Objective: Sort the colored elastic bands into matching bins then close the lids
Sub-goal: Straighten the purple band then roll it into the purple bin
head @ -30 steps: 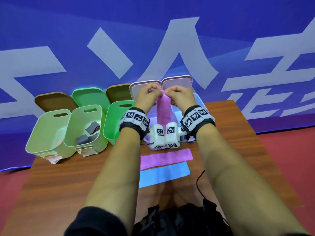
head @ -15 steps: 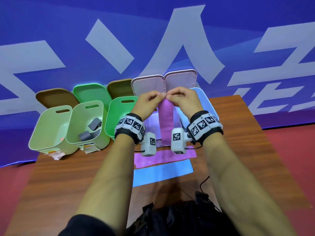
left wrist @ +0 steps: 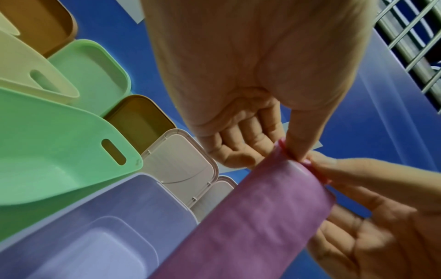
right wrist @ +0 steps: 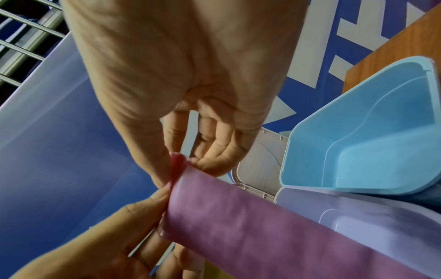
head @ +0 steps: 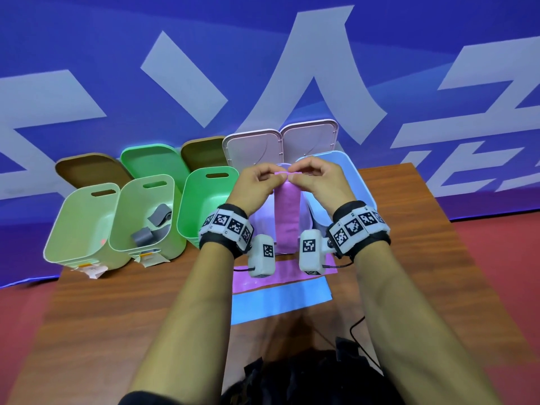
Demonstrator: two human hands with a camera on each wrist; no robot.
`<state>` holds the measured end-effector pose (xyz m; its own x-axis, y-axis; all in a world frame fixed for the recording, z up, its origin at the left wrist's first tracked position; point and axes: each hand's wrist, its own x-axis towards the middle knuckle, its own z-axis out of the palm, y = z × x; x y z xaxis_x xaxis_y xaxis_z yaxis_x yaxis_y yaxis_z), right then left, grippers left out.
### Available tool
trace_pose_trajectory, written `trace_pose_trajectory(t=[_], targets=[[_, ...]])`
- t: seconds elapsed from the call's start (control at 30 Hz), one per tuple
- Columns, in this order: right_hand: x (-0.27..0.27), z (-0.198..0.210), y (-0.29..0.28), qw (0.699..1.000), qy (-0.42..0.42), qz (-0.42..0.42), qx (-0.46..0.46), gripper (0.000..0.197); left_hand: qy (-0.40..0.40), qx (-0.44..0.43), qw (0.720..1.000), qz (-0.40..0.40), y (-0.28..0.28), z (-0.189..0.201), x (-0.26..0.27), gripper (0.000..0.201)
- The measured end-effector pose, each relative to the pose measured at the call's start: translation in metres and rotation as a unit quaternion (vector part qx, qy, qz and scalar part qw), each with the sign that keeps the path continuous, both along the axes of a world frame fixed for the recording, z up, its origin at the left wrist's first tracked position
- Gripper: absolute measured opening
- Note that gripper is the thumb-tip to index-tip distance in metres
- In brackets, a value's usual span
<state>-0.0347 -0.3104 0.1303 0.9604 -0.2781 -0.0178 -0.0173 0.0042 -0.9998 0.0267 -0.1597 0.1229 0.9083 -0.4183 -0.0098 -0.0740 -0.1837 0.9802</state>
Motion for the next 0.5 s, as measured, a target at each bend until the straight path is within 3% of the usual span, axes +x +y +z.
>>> trace_pose_trajectory(t=[0.17, 0.4, 0.5], targets=[[0.0008, -0.0038, 0.0042, 1.000, 0.016, -0.007, 0.015, 0.013, 0.001, -0.018, 1.000, 0.008, 0.0011, -0.0010, -0.0001, 0.009], [0.0039, -0.0032, 0.0044, 0.999, 0.023, -0.020, -0.033, 0.007, 0.027, -0.055, 0.998, 0.011, 0.0045, -0.0041, -0.0015, 0.012], [0.0061, -0.0025, 0.0043, 0.998, 0.016, -0.030, -0.043, 0.012, 0.038, -0.071, 0.997, 0.005, 0.0040, -0.0036, -0.0018, 0.014]])
